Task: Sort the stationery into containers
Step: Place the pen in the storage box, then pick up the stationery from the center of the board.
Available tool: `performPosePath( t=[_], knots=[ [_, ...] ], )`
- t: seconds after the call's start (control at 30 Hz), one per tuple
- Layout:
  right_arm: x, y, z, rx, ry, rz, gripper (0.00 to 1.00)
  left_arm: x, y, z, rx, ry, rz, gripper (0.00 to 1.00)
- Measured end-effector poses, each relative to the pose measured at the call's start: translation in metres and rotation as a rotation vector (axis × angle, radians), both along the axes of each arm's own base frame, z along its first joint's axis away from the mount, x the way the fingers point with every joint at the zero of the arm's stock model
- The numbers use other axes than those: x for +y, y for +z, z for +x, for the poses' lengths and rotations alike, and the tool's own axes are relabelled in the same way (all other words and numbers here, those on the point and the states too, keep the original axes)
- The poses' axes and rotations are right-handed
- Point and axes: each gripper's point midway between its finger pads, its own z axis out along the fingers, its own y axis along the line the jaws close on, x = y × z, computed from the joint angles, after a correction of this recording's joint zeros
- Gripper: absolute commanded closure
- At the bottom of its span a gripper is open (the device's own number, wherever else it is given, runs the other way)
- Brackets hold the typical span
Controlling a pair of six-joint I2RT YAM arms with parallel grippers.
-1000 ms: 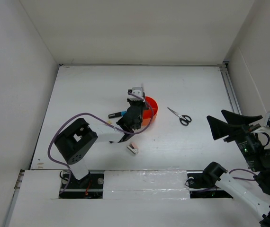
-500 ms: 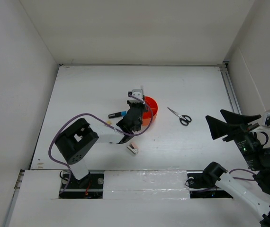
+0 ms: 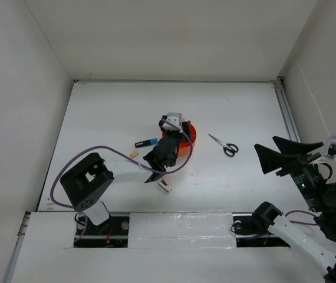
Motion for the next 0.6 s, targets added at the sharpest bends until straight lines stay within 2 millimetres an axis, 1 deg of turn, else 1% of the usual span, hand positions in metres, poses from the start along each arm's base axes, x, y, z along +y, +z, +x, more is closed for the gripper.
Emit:
performPosePath(
  t=[0.07,0.1,0.13,0.17,0.2,0.3,0.43,0.53,0.6],
  knots=[
    [0.0,0.0,0.0,0.0,0.0,0.0,0.01,0.001,0.016,-0.006,-0.014,-0.007,-0.03,0.36],
    [0.0,0.0,0.0,0.0,0.0,0.0,0.01,0.003,0.025,-0.01,-0.023,-0.008,-0.045,0.22],
    [0.0,0.0,0.0,0.0,0.0,0.0,0.01,0.007,0.033,-0.013,-0.028,-0.002,-0.057,0.14],
    [0.0,0.0,0.0,0.0,0.0,0.0,0.01,0.012,0.04,-0.017,-0.023,0.015,-0.077,0.01],
    [0.0,0.0,0.0,0.0,0.0,0.0,0.01,0.017,0.054,-0.021,-0.034,0.023,-0.106,0.01],
    [0.001,-0.001,0.001,0.003,0.001,-0.002,0.01,0.041,0.081,-0.034,-0.006,0.086,-0.179,0.01],
    [0.005,-0.004,0.006,0.023,0.0,-0.014,0.01,0.079,0.118,-0.051,0.052,0.168,-0.303,0.01],
    [0.013,-0.011,0.015,0.06,0.003,-0.034,0.01,0.111,0.133,-0.065,0.1,0.218,-0.374,0.01],
    [0.02,-0.017,0.021,0.085,0.012,-0.043,0.01,0.135,0.132,-0.075,0.138,0.256,-0.402,0.01]
  ],
)
